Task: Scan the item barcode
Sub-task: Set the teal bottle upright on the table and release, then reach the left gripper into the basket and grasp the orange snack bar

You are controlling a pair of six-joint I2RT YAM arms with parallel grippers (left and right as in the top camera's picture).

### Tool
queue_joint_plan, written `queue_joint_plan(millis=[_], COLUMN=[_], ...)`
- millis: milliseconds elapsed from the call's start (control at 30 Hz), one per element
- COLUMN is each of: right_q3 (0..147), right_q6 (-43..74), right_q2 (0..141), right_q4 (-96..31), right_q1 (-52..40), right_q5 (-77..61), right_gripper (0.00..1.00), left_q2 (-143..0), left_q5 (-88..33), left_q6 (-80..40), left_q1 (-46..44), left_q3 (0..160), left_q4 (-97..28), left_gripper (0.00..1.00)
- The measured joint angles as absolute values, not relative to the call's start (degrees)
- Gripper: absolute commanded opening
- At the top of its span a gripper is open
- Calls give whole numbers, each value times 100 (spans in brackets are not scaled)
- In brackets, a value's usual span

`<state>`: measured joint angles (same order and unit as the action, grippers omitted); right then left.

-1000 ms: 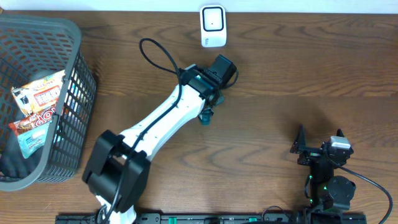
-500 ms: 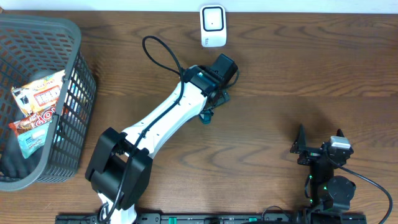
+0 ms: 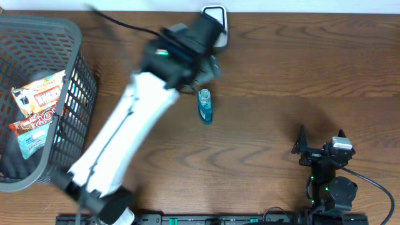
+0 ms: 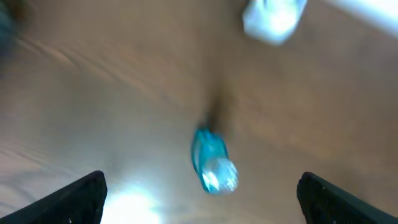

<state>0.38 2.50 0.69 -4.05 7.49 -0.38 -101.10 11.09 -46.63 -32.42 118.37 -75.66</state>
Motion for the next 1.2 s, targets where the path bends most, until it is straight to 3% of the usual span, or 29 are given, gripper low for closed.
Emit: queue_joint_plan(millis=[300, 600, 867, 1200], right_q3=[38, 38, 38, 38], right_q6=[250, 250, 250, 250], right_q2=[69, 69, 69, 69], right_q4=[-405, -405, -405, -405], right_q1=[749, 749, 749, 749], right_q5=[-38, -38, -38, -38], right_gripper=[99, 99, 99, 99], left_q2=[-8906, -9159, -9904, -10377], left_q5=[1623, 989, 801, 740], left_q6=[-4491, -4783, -5426, -5572], left_q1=[-333, 2213, 2919, 2995], left_q3=[12239, 12241, 11671, 10132], left_q4=[-7837, -8503, -8637, -7426], left_gripper=[98, 98, 98, 98])
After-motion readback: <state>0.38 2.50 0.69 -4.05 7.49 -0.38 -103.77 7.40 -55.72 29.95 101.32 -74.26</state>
